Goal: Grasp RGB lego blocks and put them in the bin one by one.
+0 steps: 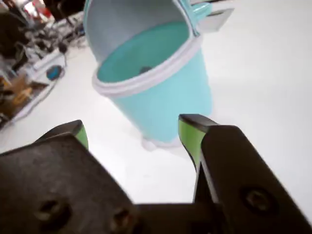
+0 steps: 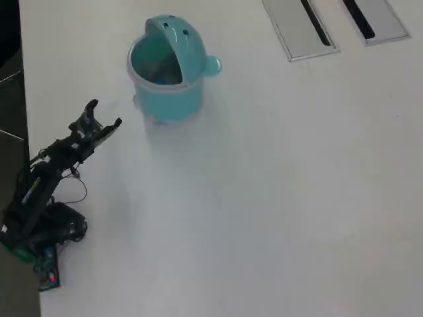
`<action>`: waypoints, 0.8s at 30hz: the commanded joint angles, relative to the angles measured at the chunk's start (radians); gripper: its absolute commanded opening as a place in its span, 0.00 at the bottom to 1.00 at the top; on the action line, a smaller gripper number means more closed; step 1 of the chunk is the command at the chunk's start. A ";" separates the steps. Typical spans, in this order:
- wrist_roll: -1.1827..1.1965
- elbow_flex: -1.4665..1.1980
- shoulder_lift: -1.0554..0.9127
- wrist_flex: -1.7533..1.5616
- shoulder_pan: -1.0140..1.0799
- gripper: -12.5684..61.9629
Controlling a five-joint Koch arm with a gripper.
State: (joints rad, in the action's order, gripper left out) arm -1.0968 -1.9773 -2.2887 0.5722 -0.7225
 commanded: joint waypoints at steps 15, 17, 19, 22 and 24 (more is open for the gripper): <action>0.638 -0.222 -0.074 -0.479 0.170 0.64; 0.675 -0.298 -0.077 -0.584 0.183 0.64; 0.693 -0.367 -0.077 -0.695 0.207 0.64; 0.747 -0.492 -0.077 -0.888 0.262 0.63; 0.758 -0.574 -0.077 -0.991 0.293 0.62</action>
State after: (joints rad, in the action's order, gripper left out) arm -0.3682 -2.5786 -2.2902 -0.2378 -0.4495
